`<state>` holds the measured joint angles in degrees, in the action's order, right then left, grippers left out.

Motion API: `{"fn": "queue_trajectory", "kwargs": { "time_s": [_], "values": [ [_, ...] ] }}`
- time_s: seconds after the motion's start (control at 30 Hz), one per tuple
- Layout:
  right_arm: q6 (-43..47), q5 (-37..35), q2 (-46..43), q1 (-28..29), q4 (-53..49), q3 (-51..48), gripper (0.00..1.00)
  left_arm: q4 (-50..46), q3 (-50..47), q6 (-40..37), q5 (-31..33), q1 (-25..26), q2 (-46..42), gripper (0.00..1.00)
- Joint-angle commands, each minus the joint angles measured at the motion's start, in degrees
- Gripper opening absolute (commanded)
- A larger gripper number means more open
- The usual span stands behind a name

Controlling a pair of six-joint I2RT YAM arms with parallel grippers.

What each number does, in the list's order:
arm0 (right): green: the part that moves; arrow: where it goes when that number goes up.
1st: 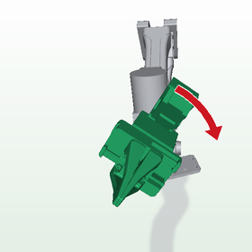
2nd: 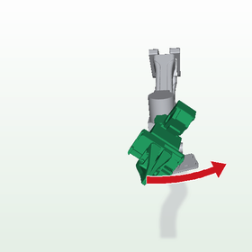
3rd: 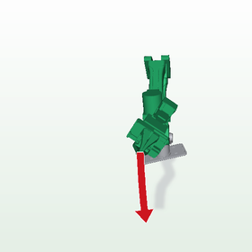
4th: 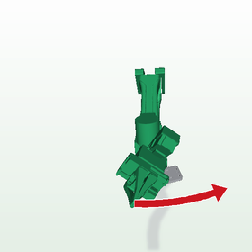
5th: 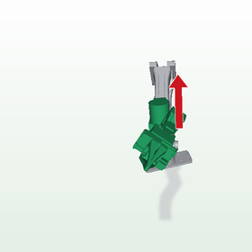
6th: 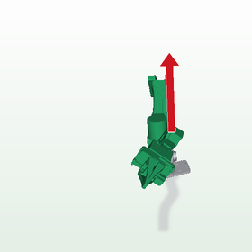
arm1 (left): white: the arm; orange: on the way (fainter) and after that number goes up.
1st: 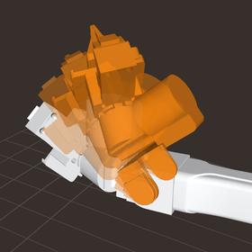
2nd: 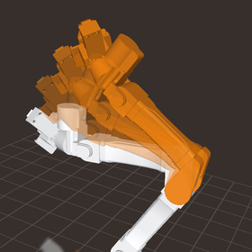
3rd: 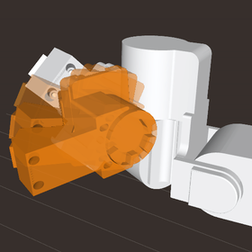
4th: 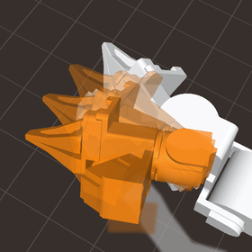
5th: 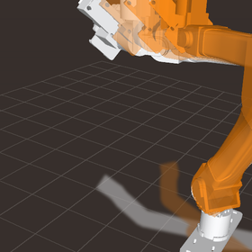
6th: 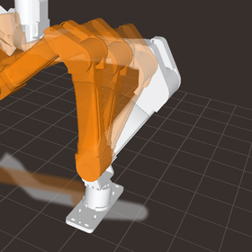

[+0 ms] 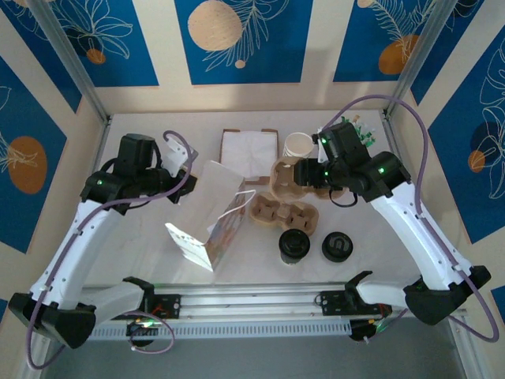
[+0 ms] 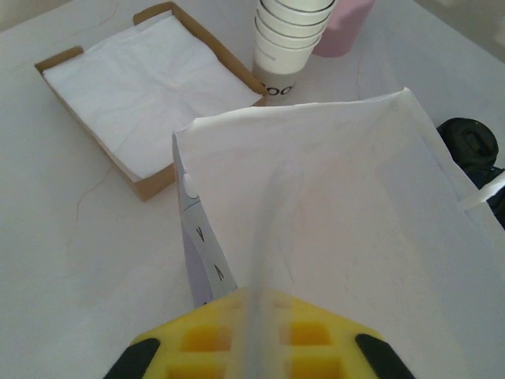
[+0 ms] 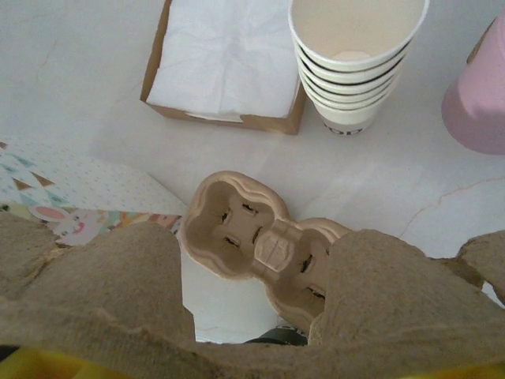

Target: Pack the takeout coffee

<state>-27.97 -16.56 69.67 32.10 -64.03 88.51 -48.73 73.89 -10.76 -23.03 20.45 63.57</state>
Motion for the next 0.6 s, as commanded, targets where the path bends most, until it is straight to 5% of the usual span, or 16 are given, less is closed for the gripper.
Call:
{"fn": "queue_trajectory", "kwargs": {
  "time_s": [0.0, 0.23, 0.37, 0.57],
  "values": [
    [1.3, -0.6, -0.9, 0.6, -1.0, 3.6, 0.56, 3.7, 0.0, 0.5, -1.6, 0.4, 0.0, 0.37],
    [2.6, -0.4, 0.2, 2.6, 3.0, 8.3, 0.56, 4.1, 3.3, 4.9, 2.7, 0.3, -0.3, 0.88],
    [3.7, 0.3, 2.0, 5.3, 7.5, 11.2, 0.56, 5.9, 3.5, 10.0, 3.7, 0.3, -4.3, 1.0],
    [3.2, 3.3, 4.9, 7.6, 15.1, 13.2, 0.56, 5.2, 1.5, 17.1, 5.8, 0.3, -12.0, 1.0]
  ]
}}
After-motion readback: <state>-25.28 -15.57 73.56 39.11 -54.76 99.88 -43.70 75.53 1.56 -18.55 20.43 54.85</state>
